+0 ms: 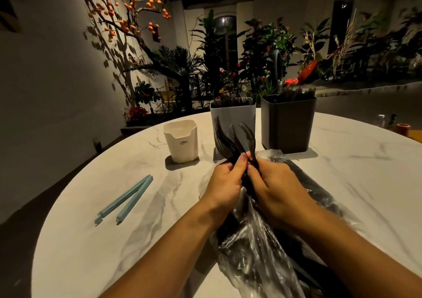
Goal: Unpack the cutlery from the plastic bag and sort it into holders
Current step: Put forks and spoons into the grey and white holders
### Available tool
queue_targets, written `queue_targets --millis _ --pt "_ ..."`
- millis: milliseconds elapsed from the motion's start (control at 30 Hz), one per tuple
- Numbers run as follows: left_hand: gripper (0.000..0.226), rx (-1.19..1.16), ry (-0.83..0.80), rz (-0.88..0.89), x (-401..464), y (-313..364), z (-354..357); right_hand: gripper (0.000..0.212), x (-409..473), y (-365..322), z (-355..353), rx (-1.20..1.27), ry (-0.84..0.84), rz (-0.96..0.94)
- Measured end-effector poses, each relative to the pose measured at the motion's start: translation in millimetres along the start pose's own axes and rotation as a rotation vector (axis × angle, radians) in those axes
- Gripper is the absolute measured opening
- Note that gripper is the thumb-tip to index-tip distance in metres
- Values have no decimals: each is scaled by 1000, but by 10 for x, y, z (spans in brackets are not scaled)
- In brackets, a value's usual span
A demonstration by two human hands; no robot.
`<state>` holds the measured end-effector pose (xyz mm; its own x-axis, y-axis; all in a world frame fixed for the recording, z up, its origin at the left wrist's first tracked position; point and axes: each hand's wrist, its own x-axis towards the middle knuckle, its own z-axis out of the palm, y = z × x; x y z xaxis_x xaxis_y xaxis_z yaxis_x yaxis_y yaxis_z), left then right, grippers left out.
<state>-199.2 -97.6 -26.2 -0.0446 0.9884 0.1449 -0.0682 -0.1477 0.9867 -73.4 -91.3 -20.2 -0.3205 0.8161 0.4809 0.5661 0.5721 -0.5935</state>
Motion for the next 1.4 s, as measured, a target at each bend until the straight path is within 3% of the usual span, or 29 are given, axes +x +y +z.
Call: queue_targets --millis 133,267,433,600,733,900,1100,1267,1400 --pt "34 -79 3 27 13 -4 -4 29 -5 -27 -18 -101 -94 -39" --pt "34 -133 90 12 29 50 15 33 -7 -62 8 49 -129 -28" --pt "46 -118 239 25 109 60 -40 34 77 -12 18 150 99 42" --pt "34 -249 71 -58 44 160 10 22 121 23 1 305 95 97" --pt "36 -186 -6 -39 0 164 58 37 126 -1 26 428 93 108" --pt "46 -155 11 -22 1 122 49 45 122 7 -1 402 11 83" --pt "39 -177 61 -62 -35 121 29 47 99 -21 -67 632 -147 210" --pt "40 -171 21 -83 -63 143 30 53 92 -40 -171 556 -184 284" --pt "43 -156 -9 -100 -81 172 18 46 149 17 -182 365 -28 270"
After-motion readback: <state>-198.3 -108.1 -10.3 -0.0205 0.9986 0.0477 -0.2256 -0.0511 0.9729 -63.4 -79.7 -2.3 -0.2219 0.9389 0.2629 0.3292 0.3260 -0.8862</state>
